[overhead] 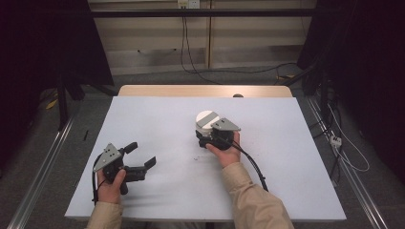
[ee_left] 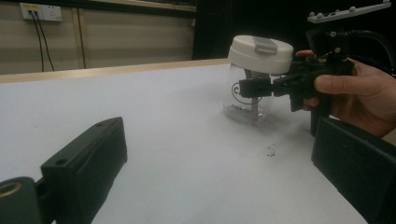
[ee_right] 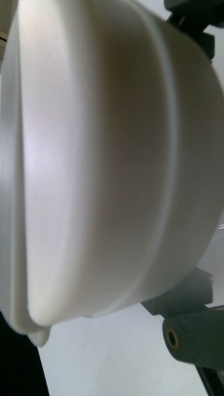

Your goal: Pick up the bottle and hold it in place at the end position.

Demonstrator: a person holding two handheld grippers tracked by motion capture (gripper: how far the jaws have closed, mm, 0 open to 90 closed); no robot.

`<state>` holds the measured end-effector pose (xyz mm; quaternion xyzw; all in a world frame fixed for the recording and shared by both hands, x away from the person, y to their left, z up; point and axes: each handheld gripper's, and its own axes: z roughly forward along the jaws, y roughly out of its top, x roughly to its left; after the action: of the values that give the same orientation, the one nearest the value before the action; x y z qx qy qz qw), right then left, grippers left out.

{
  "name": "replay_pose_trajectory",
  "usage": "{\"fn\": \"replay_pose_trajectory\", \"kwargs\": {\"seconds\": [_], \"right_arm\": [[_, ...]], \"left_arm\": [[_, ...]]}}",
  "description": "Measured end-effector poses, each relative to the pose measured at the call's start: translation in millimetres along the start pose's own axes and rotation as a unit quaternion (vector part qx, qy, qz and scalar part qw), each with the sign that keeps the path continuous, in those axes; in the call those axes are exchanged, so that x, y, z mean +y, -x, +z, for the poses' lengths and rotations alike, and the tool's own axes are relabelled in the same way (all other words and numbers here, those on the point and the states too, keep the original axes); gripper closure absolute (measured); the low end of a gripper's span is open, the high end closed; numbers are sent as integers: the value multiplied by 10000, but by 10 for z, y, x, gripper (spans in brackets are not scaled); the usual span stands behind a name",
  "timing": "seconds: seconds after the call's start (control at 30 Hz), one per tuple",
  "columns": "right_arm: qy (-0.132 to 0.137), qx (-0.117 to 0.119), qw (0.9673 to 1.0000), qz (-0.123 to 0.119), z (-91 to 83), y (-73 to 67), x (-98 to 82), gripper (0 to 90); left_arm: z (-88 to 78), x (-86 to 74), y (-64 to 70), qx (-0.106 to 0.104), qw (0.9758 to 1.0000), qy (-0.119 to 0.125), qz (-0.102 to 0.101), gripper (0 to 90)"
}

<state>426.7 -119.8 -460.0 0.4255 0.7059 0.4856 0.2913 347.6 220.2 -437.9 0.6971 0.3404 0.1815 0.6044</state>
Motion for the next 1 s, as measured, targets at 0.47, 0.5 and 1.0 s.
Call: {"fn": "replay_pose_trajectory", "kwargs": {"seconds": [0.47, 0.5, 1.0], "right_arm": [[10, -23, 10000, 32, -11, 1, -14, 187], [10, -23, 10000, 32, -11, 1, -14, 187], [-23, -17, 10000, 20, -13, 3, -12, 187]], "left_arm": [[32, -8, 8, -12, 10000, -55, -21, 31], [32, -8, 8, -12, 10000, -55, -21, 31], [42, -2, 11, -27, 9999, -72, -80, 31]]}}
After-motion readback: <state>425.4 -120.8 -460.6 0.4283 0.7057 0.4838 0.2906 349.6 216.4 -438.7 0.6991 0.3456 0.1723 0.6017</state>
